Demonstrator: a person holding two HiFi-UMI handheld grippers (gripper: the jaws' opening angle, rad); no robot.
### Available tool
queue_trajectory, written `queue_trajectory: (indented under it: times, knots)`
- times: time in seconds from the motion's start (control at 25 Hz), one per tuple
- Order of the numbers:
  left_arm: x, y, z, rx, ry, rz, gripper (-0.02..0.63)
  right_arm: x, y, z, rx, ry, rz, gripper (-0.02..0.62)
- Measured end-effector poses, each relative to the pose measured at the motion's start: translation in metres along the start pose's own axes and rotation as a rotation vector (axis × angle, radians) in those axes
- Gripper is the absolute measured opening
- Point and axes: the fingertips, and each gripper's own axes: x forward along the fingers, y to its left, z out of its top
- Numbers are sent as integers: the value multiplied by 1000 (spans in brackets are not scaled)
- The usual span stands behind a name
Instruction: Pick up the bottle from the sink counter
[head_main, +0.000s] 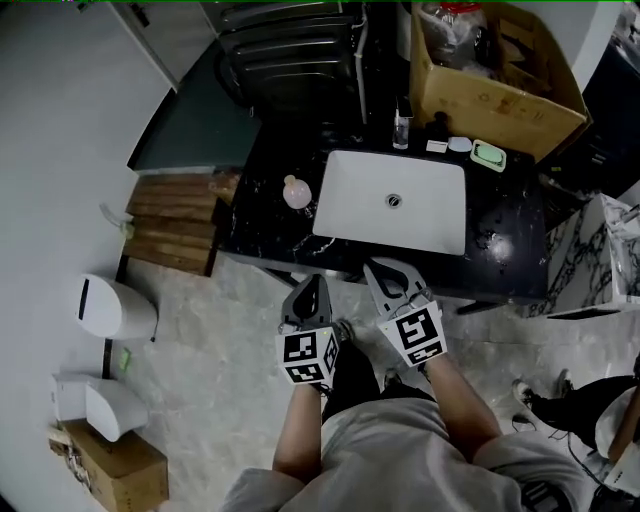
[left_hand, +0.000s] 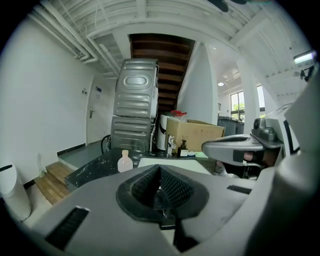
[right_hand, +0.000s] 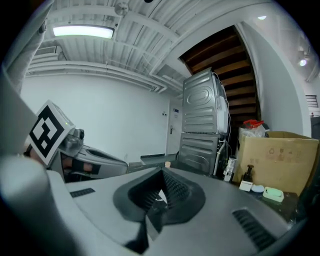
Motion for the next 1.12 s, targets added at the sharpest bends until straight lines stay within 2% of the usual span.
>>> queue_trajectory:
  times: [0.28,0.44,0.76,0.88,1.12]
  knots:
    - [64,49,23,17,41,-73,12,71,-20,16,2,48,-19,8]
    - [93,69,28,17,61,-117,12,105,-27,11,8,104,-34,8]
    - [128,65,12,47,142,-229,12,123,-38,-2,46,156,-66,8]
    - [135,58,8,53,157,-223,12,129,-40,-5,27,166,-28,8]
    - [136,61,19,35,158,-124,12,121,-40,3,28,133,68,8]
